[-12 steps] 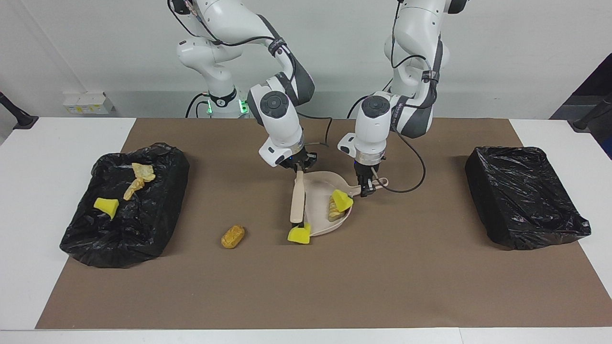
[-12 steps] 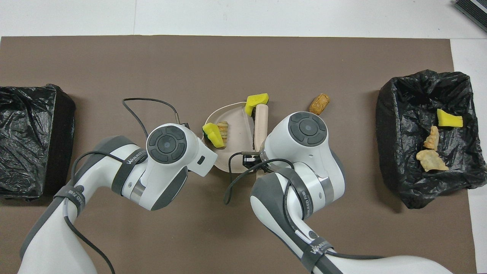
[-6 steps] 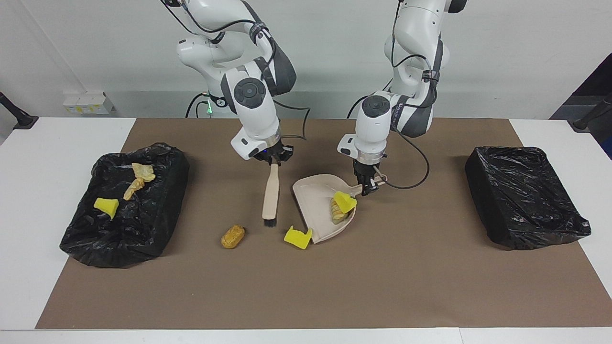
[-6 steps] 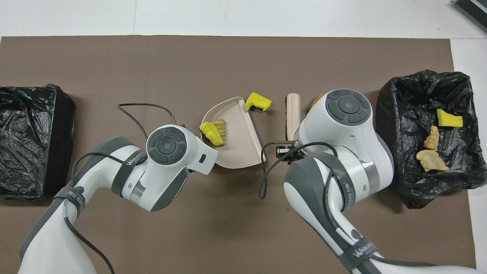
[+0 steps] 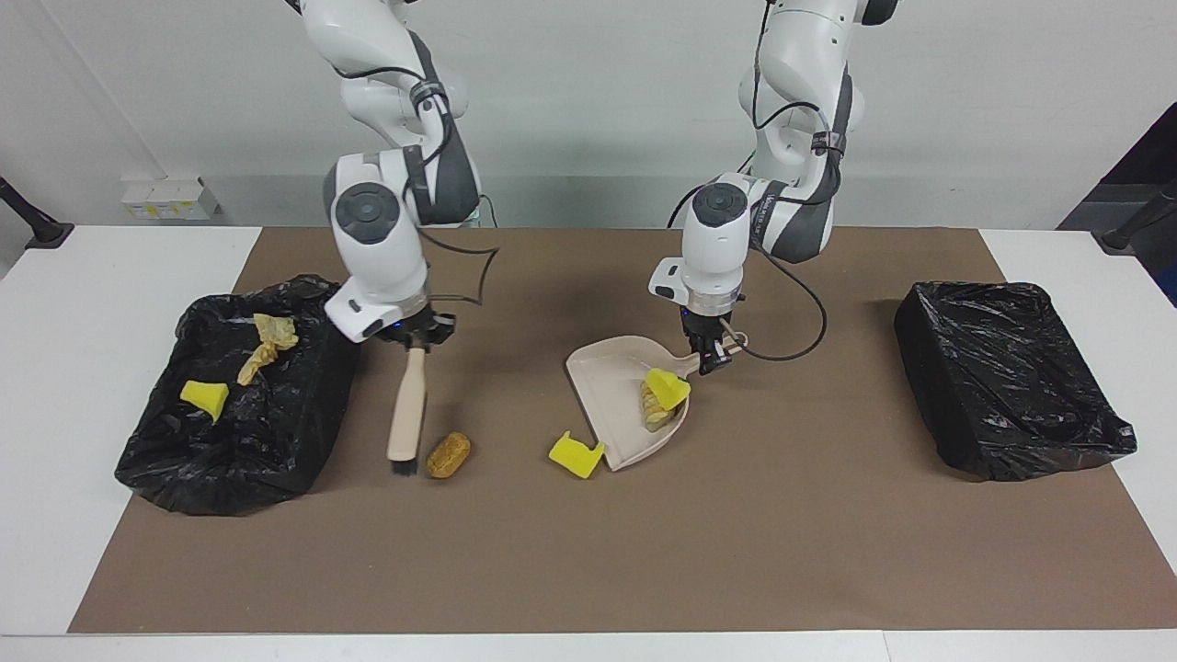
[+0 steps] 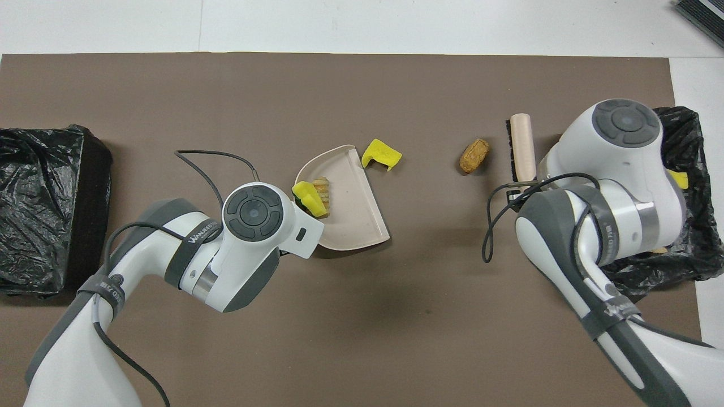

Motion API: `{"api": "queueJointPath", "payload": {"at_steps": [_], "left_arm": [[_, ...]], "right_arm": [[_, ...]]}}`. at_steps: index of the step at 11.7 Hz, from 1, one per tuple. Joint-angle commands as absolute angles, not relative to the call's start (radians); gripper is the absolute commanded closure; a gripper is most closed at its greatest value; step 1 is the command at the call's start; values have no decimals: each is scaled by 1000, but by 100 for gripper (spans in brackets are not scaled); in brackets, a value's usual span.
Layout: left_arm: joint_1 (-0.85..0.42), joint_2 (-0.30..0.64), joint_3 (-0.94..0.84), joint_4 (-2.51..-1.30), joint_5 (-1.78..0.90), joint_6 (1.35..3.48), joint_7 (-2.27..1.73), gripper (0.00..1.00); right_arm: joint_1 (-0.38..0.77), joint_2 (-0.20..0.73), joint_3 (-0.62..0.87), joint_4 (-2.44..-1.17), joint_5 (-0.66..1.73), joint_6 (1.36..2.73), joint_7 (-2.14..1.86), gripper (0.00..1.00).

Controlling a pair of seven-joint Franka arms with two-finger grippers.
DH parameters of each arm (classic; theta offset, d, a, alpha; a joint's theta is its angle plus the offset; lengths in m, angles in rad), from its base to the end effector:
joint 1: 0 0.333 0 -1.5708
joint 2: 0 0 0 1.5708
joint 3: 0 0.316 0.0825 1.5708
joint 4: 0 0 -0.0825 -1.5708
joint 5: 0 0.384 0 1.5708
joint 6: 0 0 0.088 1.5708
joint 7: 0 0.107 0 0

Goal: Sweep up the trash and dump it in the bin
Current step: 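Sweep the remaining bread and sponge into the dustpan with the right gripper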

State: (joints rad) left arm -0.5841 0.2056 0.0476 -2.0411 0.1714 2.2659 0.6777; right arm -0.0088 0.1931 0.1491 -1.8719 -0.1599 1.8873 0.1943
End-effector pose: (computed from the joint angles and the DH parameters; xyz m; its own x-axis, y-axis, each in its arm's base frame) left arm 0.5062 -0.2967 0.3448 0.2482 -0.9653 -0.0808 -0.9641 -0.2379 -0.1181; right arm 0.5831 0.0669 0.3986 0.9884 -0.0022 -0.1517 0.0199 -0.9894 0.1441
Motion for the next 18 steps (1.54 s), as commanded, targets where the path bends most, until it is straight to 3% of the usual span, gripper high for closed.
{"api": "queueJointPath", "payload": {"at_steps": [1, 6, 12, 18], "left_arm": [[-594, 204, 55, -1991, 225, 2179, 657, 100], [-568, 225, 55, -1973, 284, 2193, 649, 100], [-511, 233, 54, -1986, 322, 2252, 658, 100], [-509, 224, 51, -2017, 319, 2266, 718, 100]], "right_arm": [[-25, 233, 167, -1868, -236, 1907, 123, 100], [43, 397, 179, -1731, -224, 1945, 54, 100], [173, 455, 195, -1704, -64, 2028, 92, 100], [323, 557, 196, -1574, 63, 2109, 287, 100]]}}
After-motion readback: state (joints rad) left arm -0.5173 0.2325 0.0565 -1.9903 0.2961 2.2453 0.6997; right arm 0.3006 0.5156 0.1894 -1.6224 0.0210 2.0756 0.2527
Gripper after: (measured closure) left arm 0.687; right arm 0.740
